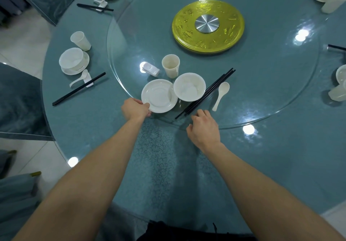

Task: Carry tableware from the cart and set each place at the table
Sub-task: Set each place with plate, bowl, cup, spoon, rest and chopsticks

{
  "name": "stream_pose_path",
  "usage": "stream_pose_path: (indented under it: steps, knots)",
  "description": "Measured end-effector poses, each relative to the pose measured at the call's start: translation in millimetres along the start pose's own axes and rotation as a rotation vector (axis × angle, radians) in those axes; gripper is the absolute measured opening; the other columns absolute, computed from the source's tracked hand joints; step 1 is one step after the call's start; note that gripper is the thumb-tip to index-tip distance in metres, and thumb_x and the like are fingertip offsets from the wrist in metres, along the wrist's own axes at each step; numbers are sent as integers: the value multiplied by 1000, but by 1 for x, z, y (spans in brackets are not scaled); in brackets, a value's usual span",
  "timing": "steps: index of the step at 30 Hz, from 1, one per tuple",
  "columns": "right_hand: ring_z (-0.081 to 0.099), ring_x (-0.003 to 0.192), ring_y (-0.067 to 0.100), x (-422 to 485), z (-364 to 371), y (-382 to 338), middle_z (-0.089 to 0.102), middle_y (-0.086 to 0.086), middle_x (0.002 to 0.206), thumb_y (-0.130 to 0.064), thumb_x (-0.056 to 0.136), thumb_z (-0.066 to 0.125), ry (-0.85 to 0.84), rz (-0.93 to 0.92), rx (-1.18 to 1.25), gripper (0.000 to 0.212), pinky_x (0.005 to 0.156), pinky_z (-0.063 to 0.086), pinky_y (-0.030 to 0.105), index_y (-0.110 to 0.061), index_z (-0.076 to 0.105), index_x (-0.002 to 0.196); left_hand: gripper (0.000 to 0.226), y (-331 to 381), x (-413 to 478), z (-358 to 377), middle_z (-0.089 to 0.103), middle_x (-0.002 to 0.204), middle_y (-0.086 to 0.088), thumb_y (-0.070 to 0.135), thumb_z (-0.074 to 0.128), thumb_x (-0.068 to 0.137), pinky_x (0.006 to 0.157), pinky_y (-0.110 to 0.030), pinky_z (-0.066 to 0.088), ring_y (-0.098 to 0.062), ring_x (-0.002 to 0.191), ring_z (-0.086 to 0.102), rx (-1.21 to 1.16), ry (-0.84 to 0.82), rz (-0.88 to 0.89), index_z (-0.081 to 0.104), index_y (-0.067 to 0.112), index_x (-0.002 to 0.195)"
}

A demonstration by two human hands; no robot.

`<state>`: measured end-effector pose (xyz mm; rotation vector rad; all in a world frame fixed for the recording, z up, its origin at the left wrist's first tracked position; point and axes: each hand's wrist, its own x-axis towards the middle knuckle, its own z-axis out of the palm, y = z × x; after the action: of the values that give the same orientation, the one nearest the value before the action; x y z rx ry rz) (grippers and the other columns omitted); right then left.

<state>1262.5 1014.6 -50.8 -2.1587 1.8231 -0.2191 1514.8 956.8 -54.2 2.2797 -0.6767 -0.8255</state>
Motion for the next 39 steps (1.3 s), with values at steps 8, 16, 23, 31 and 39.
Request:
stream_pose_path:
  steps: [8,16,23,31,39]
  knots:
    - [53,102,24,-1,0,1,59,2,100,-21,91,62,-4,-1,-14,19,84,52,37,-8,76,95,13,4,-2,-1,74,59,-7,4,73,88,74,-40,67,-20,56,76,15,-8,1,65,11,94]
    - [53,101,24,-1,-2,0,59,3,99,-20,91,61,-9,2,-13,19,81,52,37,-8,75,93,15,4,3,-2,74,60,-9,4,73,83,77,-42,67,-21,60,78,31,-60,-64,66,9,95]
    - [52,102,22,-2,-3,1,59,1,101,-22,93,60,-10,-5,-18,20,85,52,35,-10,75,99,11,10,-2,-3,77,77,-18,0,76,89,66,-42,67,-27,59,77,-44,-83,-134,69,-2,98]
    - [52,103,21,-2,-3,3,59,1,103,-22,94,59,-15,-8,-22,21,89,52,35,-10,75,101,13,14,-3,-6,76,84,-15,-1,76,84,66,-43,67,-30,56,76,-44,-61,-183,69,-2,95]
    - [54,103,23,-2,-1,8,61,3,102,-19,93,61,-8,-4,-31,19,86,53,38,-9,75,99,19,14,-2,-18,74,103,-19,-5,63,83,59,-46,66,-31,58,77,-124,-94,-158,66,-2,101]
